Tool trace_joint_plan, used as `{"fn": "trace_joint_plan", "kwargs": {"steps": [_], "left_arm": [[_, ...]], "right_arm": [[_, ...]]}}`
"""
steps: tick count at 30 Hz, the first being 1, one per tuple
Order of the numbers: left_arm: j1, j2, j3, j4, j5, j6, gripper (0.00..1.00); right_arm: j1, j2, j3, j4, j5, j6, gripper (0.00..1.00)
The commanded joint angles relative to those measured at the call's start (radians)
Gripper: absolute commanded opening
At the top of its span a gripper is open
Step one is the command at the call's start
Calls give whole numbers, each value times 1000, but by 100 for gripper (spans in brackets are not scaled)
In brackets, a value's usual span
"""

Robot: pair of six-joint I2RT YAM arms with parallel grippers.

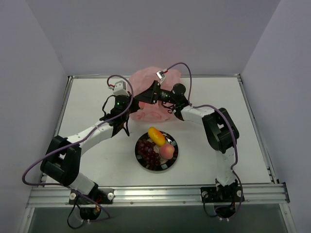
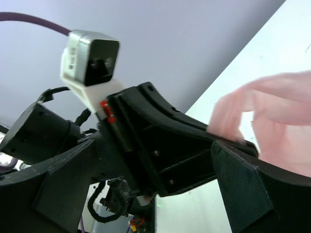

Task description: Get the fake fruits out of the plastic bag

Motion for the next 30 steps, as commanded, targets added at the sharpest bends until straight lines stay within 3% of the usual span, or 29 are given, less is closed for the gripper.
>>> {"fn": "trace_joint_plan", "kwargs": {"steps": [1, 11, 17, 21, 22, 23, 28, 30], "left_arm": [[-1, -69, -1, 65, -4, -19, 2], [5, -101, -7, 63, 5, -32, 2], [11, -96, 39, 40, -1, -27, 2], [10, -100, 46, 54, 12, -48, 2], [8, -101, 46, 56, 13, -45, 2], [8, -104, 43, 57, 9, -39, 2], [8, -67, 54, 62, 36, -36, 2], [7, -57, 57, 69, 44, -36, 2]], "right_arm": [[7, -4, 92, 700, -27, 51, 97], [15, -16, 184, 720, -27, 51, 97], [47, -162, -69, 531, -27, 51, 97], [3, -176, -101, 168, -27, 51, 97], [3, -163, -108, 248, -27, 51, 97], [6, -103, -94, 311, -27, 51, 97], [61, 168, 433, 451, -27, 51, 97], [86, 198, 466, 471, -27, 51, 97]]}}
